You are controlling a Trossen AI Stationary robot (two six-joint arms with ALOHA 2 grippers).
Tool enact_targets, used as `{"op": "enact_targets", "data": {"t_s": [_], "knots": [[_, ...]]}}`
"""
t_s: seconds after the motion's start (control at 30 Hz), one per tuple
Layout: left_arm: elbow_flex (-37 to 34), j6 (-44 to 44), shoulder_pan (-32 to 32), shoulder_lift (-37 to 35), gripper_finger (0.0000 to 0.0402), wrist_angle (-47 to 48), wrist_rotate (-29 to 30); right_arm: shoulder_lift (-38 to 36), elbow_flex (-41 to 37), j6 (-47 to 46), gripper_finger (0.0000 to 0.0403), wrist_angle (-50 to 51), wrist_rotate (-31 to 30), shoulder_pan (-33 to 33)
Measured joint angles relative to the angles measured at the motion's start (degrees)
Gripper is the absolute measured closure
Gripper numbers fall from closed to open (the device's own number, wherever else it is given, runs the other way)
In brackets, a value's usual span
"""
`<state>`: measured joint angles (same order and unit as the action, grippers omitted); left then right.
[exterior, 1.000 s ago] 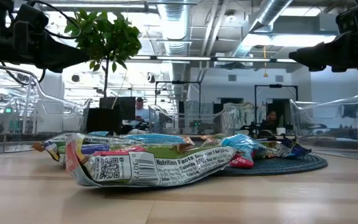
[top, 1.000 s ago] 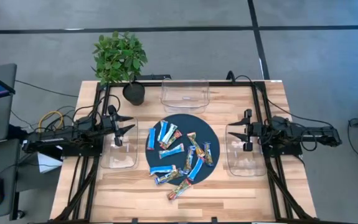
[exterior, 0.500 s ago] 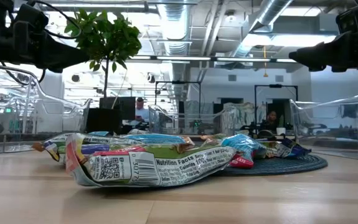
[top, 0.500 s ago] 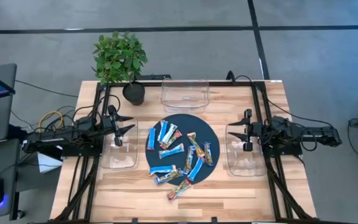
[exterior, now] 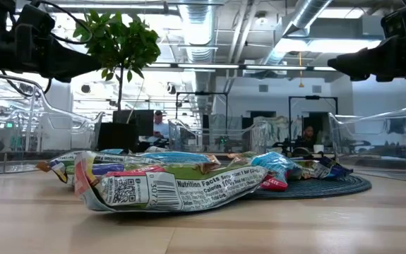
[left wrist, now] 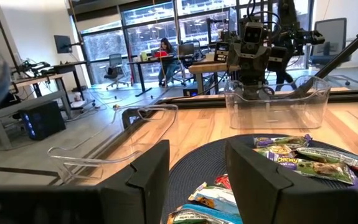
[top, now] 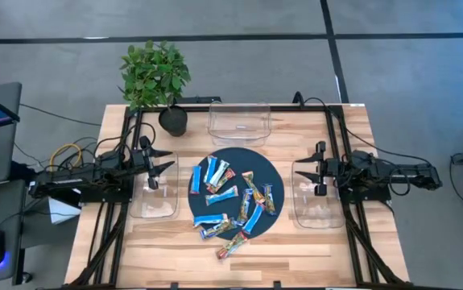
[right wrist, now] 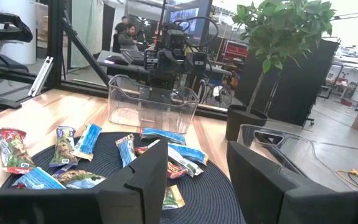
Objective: Pick and place Granola Bars by type
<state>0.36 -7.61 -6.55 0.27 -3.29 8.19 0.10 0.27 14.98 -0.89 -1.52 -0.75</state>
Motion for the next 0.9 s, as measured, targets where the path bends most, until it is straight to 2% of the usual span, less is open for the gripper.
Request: {"op": "enact_targets", "data": {"t_s": [0.27,0.4,0.57,0.77,0.9], "knots": [[0.0,-0.6,0.0,0.0,0.0251,-0.4,0.0,0.0,0.0,0.0,0.0244,0.0,0.0,0.0],[0.0,-2.6,0.0,0.0,0.0251,-5.0,0.0,0.0,0.0,0.0,0.0244,0.0,0.0,0.0],[0.0,-0.4,0.0,0.0,0.0251,-4.7,0.0,0.0,0.0,-0.6,0.0244,0.0,0.0,0.0],[0.0,4.1,0.0,0.0,0.0251,-2.4,0.0,0.0,0.0,-15.8,0.0244,-1.7,0.1,0.0],[0.0,9.9,0.0,0.0,0.0251,-0.8,0.0,0.0,0.0,-17.7,0.0244,-2.4,-0.4,-0.1]]}}
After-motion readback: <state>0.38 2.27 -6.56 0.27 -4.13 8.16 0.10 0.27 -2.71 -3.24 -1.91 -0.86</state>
